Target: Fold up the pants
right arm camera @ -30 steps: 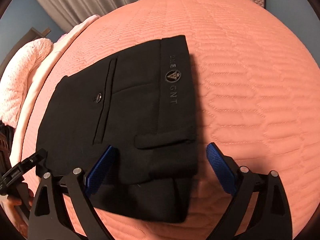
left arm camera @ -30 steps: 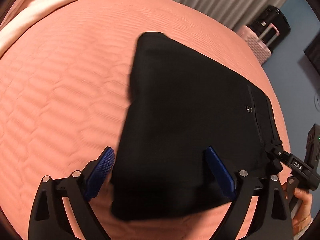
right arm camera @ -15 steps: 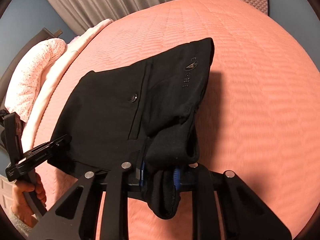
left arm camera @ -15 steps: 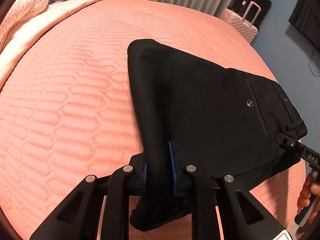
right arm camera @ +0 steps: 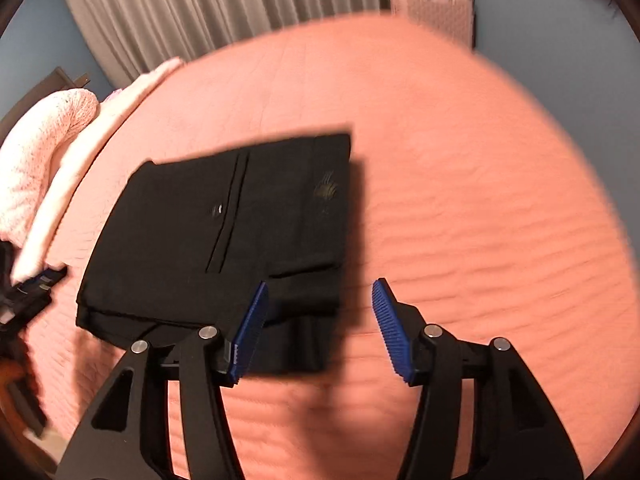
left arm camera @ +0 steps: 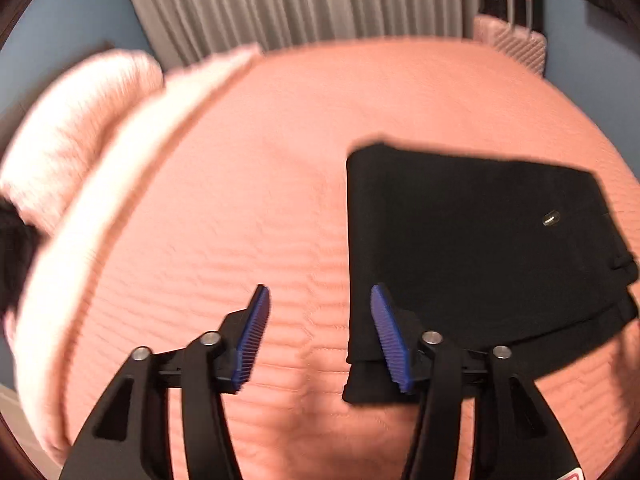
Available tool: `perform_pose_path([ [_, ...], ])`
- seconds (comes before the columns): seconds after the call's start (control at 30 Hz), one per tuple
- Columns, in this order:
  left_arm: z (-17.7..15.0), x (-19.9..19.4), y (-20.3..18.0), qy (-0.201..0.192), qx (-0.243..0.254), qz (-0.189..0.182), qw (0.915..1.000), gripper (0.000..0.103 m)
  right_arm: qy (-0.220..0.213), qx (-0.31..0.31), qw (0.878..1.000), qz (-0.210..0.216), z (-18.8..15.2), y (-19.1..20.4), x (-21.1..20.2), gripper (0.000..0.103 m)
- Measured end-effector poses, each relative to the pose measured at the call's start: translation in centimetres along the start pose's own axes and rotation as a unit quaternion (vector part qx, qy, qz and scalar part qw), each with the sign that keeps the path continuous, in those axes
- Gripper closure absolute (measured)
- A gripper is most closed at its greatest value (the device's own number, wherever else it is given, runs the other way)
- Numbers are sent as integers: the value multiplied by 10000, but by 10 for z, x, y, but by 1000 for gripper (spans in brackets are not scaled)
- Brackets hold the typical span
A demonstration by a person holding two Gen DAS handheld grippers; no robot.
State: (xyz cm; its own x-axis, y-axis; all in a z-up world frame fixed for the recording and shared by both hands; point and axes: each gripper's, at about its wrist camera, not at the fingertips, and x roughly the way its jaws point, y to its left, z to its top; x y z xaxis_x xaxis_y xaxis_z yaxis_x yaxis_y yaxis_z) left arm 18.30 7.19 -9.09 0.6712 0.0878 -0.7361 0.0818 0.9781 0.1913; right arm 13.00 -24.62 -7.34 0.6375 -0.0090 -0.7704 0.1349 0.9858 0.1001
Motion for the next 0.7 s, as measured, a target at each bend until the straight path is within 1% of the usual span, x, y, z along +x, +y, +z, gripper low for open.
perform_pose_path([
  [0.03, 2, -15, -4, -113, 22, -61, 9999, 35, -119, -157, 9998, -98, 3, 8, -13, 49],
  [0.1, 9, -47, -20, -281, 74, -246, 9993, 33, -389, -445, 9978, -311, 9, 24, -40, 49],
  [0.13, 7, -59, -25, -320, 86, -297, 9990, 31, -527, -587, 9960, -431, 12, 36, -55, 47],
  [0.17, 8, -72, -33, -366, 84, -331, 9987, 29, -636, -661, 9945, -514, 15, 46, -64, 38],
  [0.2, 12, -82, -42, -421, 71, -381, 9984, 29, -792, -700, 9926, -602, 10, 51, -78, 34],
  [0.23, 14, -90, -47, -467, 62, -463, 9978, 29, -949, -718, 9906, -675, 12, 58, -88, 26],
  [0.27, 15, -99, -51, -475, 40, -532, 9974, 29, -1111, -702, 9882, -781, 12, 66, -101, 21],
  [0.33, 17, -111, -56, -453, -85, -623, 9970, 29, -1262, -620, 9865, -845, 15, 74, -115, 21],
  [0.37, 9, -121, -53, -461, -143, -635, 9968, 29, -1332, -530, 9861, -845, 14, 72, -125, 21],
  [0.4, 10, -125, -56, -472, -202, -618, 9968, 29, -1366, -438, 9862, -827, 14, 73, -129, 21],
  [0.5, 9, -135, -54, -414, -398, -533, 9969, 29, -1396, -109, 9873, -745, 14, 70, -145, 21],
  [0.57, 5, -142, -50, -391, -509, -594, 9962, 29, -1409, -7, 9872, -741, 9, 70, -155, 21],
  [0.63, 2, -146, -48, -367, -506, -609, 9962, 29, -1405, -40, 9874, -733, 3, 74, -163, 21],
  [0.7, -2, -156, -51, -398, -384, -518, 9971, 29, -1439, -120, 9865, -773, -2, 78, -171, 21],
])
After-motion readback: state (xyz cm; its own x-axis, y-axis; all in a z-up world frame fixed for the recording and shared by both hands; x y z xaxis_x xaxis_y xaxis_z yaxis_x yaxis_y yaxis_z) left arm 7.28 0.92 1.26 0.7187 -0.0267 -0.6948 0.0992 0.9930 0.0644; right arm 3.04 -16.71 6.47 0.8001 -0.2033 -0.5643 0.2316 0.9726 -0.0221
